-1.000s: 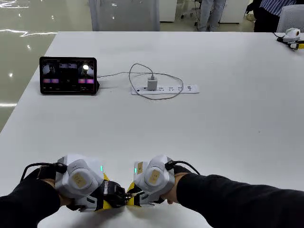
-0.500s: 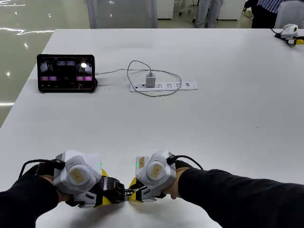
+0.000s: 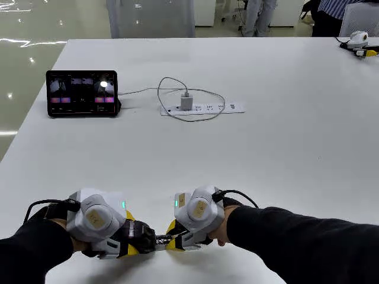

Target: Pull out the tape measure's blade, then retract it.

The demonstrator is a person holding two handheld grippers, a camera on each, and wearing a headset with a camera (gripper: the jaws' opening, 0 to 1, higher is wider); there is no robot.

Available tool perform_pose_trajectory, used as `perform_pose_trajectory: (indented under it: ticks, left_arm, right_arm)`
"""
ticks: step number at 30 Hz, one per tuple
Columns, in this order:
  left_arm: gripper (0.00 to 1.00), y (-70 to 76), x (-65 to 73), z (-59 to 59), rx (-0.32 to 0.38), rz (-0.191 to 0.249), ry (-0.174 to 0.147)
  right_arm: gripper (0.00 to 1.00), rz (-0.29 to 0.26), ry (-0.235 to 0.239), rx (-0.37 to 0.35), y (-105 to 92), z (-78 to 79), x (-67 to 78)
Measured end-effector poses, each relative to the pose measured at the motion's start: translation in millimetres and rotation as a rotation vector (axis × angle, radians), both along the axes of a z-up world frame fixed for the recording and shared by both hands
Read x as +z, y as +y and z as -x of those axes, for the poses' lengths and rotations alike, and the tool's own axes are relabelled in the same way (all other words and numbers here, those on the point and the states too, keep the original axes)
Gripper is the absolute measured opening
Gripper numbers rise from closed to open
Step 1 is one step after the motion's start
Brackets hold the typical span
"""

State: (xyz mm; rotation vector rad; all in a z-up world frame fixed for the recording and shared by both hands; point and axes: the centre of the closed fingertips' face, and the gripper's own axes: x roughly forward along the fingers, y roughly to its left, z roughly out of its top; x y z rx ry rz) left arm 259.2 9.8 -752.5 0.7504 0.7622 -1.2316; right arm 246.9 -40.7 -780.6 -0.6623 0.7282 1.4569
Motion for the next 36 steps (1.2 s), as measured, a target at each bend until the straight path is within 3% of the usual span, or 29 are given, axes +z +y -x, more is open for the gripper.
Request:
perform_pose_trajectory:
  ticks: [36]
  left_arm:
    - [0.33, -0.3, -0.1, -0.5, -0.005, -0.001, 0.005]
  right_arm:
    - [0.1, 0.032, 0.004, -0.014, -33.9, -1.1, -0.4]
